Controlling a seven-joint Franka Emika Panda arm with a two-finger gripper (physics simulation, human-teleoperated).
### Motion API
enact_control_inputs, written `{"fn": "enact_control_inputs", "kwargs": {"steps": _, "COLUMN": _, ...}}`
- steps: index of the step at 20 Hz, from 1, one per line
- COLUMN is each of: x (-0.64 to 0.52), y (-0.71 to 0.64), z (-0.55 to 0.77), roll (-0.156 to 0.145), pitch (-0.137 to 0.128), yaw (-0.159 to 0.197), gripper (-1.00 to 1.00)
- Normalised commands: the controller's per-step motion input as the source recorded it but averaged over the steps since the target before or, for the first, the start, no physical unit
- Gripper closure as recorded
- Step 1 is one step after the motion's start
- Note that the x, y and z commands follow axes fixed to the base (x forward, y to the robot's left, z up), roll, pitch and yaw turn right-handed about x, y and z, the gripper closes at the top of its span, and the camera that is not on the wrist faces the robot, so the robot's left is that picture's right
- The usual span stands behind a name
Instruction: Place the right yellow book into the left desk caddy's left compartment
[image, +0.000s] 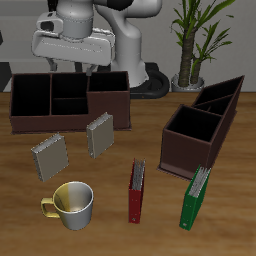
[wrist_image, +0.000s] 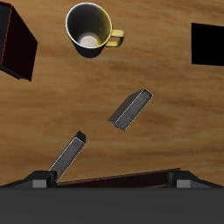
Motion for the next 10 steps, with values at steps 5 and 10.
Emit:
{"fn": "enact_control_inputs", "kwargs": {"steps": 5, "x": 0.16, "y": -0.39, "z": 0.05, "roll": -0.055, "pitch": -0.011, "yaw": -0.078, "gripper": -1.0}}
{"fn": "enact_control_inputs", "kwargs": {"steps": 10, "x": 0.28, "y": -0.32, "z": -0.01, "roll": 0.005, "pitch": -0.015, "yaw": -0.04, "gripper": -1.0}}
